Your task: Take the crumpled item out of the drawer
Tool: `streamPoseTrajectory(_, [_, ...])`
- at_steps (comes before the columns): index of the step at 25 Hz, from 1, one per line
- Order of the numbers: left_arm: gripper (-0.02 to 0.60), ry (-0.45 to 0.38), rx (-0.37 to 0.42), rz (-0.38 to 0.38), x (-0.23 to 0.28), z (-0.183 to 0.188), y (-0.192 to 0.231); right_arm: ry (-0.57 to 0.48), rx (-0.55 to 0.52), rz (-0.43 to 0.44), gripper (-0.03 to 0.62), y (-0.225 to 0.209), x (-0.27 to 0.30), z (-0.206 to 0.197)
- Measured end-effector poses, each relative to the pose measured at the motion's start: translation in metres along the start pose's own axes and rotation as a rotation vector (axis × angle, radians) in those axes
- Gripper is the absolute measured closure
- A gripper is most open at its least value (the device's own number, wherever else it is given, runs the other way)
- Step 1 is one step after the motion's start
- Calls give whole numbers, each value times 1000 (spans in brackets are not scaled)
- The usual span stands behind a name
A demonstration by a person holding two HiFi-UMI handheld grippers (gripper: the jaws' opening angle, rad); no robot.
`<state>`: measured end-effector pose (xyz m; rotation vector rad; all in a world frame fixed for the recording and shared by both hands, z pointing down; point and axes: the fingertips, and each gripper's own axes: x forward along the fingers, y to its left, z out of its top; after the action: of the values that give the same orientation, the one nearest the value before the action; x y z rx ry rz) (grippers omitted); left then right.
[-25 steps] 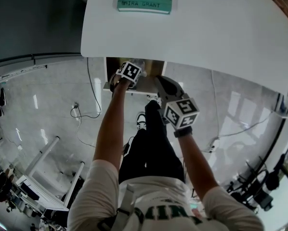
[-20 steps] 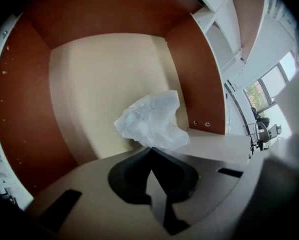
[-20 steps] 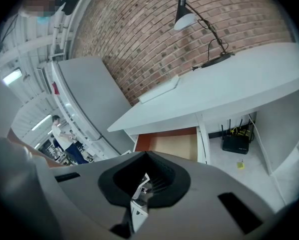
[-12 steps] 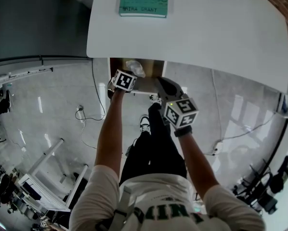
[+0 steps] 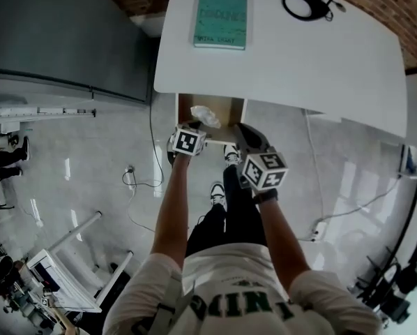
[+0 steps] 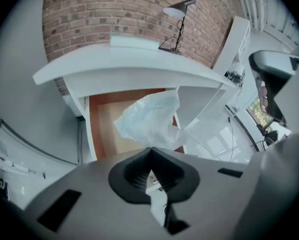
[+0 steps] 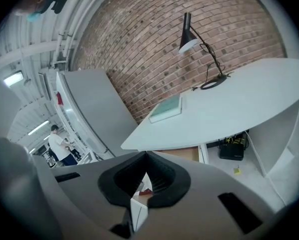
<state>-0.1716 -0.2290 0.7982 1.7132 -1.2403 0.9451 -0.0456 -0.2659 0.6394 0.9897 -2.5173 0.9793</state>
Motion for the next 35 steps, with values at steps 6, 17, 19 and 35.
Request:
streamPoseTrajectory(6, [584, -168, 6, 29, -74, 35, -19, -88, -61, -6, 591, 29, -29, 38])
streamPoseTrajectory(17, [584, -480, 10, 71, -224, 62, -60, -190, -168, -29, 591, 84, -102, 67])
streamPoseTrajectory(19, [584, -533, 8, 66, -248, 65, -70, -209, -188, -31, 591, 90, -113, 73])
streamPoseTrajectory(35, [584, -978, 47, 136, -405, 93, -101, -408, -384, -93, 591, 148, -161, 142])
